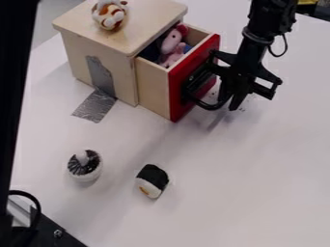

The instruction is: Closed the drawer

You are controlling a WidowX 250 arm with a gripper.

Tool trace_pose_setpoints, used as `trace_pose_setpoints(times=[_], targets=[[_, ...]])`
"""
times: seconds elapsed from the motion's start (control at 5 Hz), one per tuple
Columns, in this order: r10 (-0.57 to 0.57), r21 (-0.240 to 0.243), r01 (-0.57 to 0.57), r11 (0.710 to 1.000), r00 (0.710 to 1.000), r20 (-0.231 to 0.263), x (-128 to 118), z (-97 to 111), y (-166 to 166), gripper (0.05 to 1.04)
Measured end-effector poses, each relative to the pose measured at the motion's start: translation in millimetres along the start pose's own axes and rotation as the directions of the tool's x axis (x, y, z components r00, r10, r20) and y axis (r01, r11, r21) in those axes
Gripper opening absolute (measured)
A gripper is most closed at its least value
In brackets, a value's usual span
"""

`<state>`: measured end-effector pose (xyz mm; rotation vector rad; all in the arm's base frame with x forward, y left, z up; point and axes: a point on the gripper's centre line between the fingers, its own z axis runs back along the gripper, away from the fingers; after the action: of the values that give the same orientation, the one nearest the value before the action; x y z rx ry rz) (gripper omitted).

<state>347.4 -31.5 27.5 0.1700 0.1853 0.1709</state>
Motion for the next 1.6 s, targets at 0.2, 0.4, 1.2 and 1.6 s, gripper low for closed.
trace_pose_setpoints(times=[0.2, 0.4, 1.2, 1.6], targets=[[0.056, -0.01, -0.056, 0.998, 0.998, 0.008, 7.5, 3.6, 12.6, 0.124], [0.097, -0.023, -0.097, 0.995, 0.995, -0.013, 12.9, -3.4, 24.9, 0.124], [0.117, 0.014, -0.117, 0.993, 0.99, -0.072, 10.4, -16.4, 84.2, 0.125], [0.173, 0.002, -0.175, 0.985, 0.97, -0.172, -8.8, -19.7, 87.2, 0.383]])
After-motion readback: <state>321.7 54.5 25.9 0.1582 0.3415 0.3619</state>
